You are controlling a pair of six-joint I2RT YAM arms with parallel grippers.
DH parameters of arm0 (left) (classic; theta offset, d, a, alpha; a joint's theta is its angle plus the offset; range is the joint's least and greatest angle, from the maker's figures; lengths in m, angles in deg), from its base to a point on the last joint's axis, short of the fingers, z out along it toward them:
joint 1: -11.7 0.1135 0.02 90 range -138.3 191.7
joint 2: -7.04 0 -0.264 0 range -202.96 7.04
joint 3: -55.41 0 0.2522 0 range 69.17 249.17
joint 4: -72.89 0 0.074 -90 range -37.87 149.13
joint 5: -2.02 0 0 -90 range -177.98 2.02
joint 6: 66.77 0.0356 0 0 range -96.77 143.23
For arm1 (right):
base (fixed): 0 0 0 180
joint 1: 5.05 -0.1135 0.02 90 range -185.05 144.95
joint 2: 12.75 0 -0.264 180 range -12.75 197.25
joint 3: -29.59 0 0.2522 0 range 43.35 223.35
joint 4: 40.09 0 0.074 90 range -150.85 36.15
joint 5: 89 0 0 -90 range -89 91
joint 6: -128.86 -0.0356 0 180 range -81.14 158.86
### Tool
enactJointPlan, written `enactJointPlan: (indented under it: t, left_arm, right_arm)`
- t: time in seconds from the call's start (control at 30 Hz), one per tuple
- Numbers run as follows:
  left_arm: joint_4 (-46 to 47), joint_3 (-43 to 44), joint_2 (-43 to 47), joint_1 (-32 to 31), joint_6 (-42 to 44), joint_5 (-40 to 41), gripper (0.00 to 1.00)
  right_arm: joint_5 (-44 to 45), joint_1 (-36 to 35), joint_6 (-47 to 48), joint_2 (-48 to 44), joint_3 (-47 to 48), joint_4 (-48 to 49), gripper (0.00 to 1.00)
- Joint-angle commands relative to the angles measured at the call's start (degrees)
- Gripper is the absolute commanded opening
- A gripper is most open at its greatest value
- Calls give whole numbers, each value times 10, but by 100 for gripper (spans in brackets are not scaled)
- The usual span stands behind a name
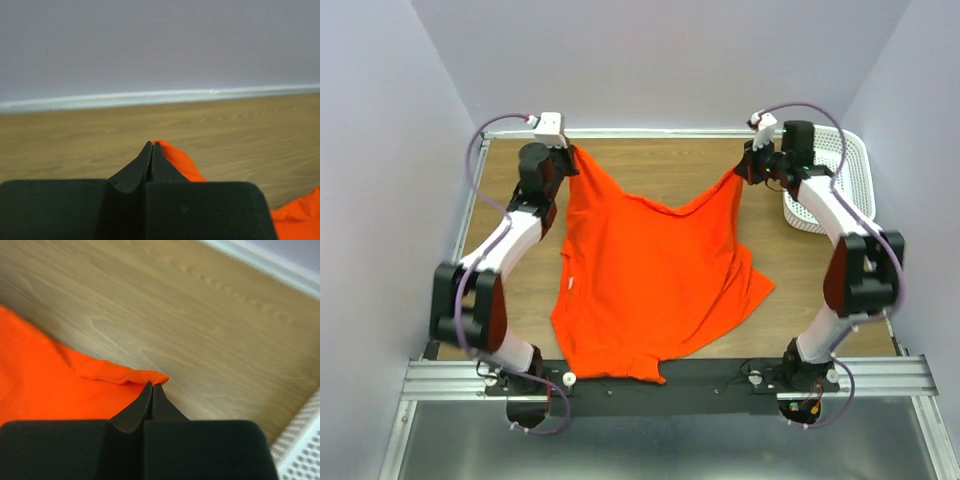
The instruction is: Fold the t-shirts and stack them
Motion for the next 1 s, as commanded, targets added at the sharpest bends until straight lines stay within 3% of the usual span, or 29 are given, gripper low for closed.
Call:
enactJointPlan:
  t: [0.0,0.2,0.33,0.57,0.97]
  left_arm:
    - [31,55,-119,5,13,54,0]
    - [-62,213,-280,18,21,93,0]
    - [-112,298,-334,29,31,117,0]
    - [-103,306,-334,44,41,124,0]
    - [-97,298,-313,49,67,72,0]
  right_arm:
    - [-25,2,3,130,43,59,1]
    - [26,2,-26,260,166,56,1]
    - [62,3,-31,316,221,52,0]
    - [121,4,-50,372,284,51,1]
    - [82,18,-73,390,302,51,1]
